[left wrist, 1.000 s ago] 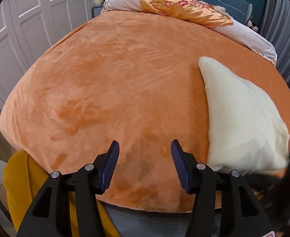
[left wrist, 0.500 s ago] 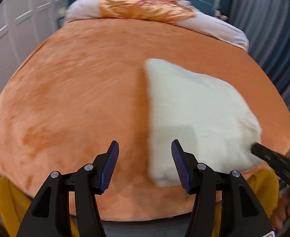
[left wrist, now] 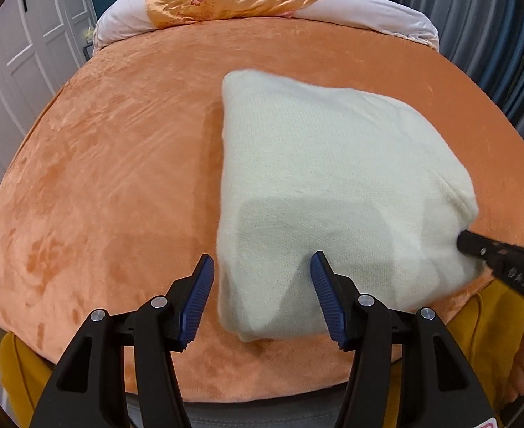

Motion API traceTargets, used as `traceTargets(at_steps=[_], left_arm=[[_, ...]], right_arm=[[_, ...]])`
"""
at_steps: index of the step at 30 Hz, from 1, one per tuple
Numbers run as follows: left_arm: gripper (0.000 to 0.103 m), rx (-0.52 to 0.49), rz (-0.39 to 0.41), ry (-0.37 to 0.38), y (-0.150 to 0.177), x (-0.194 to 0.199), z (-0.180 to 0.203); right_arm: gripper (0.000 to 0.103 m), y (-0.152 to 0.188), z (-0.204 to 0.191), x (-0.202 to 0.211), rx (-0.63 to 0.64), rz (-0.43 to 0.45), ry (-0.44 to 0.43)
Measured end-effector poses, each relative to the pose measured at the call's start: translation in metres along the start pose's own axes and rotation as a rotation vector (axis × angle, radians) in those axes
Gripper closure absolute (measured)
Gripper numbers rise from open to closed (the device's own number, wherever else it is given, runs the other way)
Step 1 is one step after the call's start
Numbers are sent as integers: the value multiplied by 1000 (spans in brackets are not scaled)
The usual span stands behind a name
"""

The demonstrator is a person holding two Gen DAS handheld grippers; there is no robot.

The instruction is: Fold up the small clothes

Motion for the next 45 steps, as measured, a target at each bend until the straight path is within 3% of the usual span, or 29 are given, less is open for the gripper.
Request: traceTargets(at_steps=[5, 11, 16, 18, 19, 21, 22, 23, 28, 34, 37, 39, 45], left_arm=[[48, -15, -1, 15, -5, 6, 13], [48, -52, -8, 3, -4, 5, 28], [48, -62, -17, -15, -4, 3, 31], [38, -54, -21, -15, -4, 3, 32], [35, -48, -23, -19, -5, 3, 31], [27, -24, -31, -16, -7, 3, 29], [26, -12, -32, -12, -9, 3, 26], [22, 0, -29, -5, -11, 4, 24], [16, 154, -37, 95, -25, -4, 0], [16, 274, -109, 130, -25, -31, -16], [16, 226, -95, 113, -26, -34, -4], [11, 186, -90, 66, -28, -38, 5], [9, 109, -46, -51, -32, -45, 17]], right_arm=[[100, -24, -18, 27, 24, 99, -14], [103, -27, -9, -22, 30, 27, 32], [103, -36, -15, -2, 1, 39, 1], [101, -35, -15, 9, -18, 60, -13], [98, -32, -10, 13, -30, 65, -16], [79, -27, 1, 18, -71, 65, -26], [58, -25, 6, 19, -88, 62, -32], [49, -23, 11, 18, -101, 56, -40], [34, -10, 24, -3, -154, -15, -84], [26, -5, 21, -37, -212, -93, -179], [25, -8, 16, -42, -207, -86, -206], [25, -11, 14, -45, -203, -78, -230], [23, -14, 8, -52, -168, -32, -280]])
Point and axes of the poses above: each gripper's, at about its wrist camera, not at the fingertips, and x roughly against the way its jaws point, z to its right, y to its underside, the point moved 8 cm from there along -x, roughly the way its jaws point, and after that the axes turned 4 degrees about -x, right-handed, at the moved point
